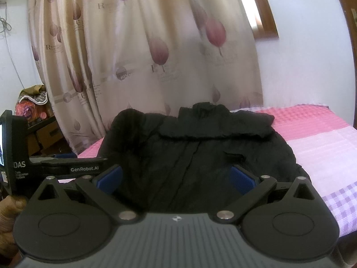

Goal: Fold large clothes
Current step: 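Approach the crumpled black jacket with both grippers open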

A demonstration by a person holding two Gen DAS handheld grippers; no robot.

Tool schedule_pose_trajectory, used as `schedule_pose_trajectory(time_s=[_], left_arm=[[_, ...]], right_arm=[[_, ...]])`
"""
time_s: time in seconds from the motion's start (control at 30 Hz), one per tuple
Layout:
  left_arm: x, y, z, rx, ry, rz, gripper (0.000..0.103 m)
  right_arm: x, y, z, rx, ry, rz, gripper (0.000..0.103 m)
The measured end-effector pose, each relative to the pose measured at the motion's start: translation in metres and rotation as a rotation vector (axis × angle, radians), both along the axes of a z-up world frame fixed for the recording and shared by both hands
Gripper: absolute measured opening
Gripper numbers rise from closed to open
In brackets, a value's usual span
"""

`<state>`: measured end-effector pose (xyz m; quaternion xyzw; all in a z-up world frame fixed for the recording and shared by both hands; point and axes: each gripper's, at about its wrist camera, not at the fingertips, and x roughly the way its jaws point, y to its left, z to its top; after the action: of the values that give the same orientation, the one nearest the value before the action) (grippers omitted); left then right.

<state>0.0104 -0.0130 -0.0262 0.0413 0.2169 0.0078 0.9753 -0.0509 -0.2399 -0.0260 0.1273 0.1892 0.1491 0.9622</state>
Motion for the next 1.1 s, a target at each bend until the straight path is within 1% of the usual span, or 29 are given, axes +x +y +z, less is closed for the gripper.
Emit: schedule_pose_trajectory(time_s=[0.43,0.87,0.9,0.97,1.03,1.07,1.1], left_arm=[[0.009,-0.009,-0.009,0.034,0.028,-0.006,0.103],[0.014,-0.008,-0.013,0.052,0.027,-0.017,0.103],[0.016,-0.006,-0.014,0.052,0.027,-0.009,0.102],[0.022,-0.002,-0.016,0.043,0.038,-0.006,0.093],[0.029,0.005,-0.017,0.027,0.058,0.001,0.076],[0.034,0.011,-0.017,0.011,0.078,0.004,0.071],[0.038,0.015,-0.018,-0.003,0.095,0.005,0.057]], right_arm=[[0.003,-0.003,-0.006,0.021,0.026,0.001,0.103],[0.005,-0.004,-0.010,0.030,0.044,0.002,0.103],[0.005,-0.004,-0.010,0.030,0.048,0.001,0.103],[0.007,-0.004,-0.011,0.029,0.053,-0.001,0.103],[0.008,-0.003,-0.012,0.030,0.057,-0.001,0.103],[0.010,-0.003,-0.013,0.030,0.058,-0.001,0.103],[0.010,-0.002,-0.013,0.029,0.060,-0.002,0.103]])
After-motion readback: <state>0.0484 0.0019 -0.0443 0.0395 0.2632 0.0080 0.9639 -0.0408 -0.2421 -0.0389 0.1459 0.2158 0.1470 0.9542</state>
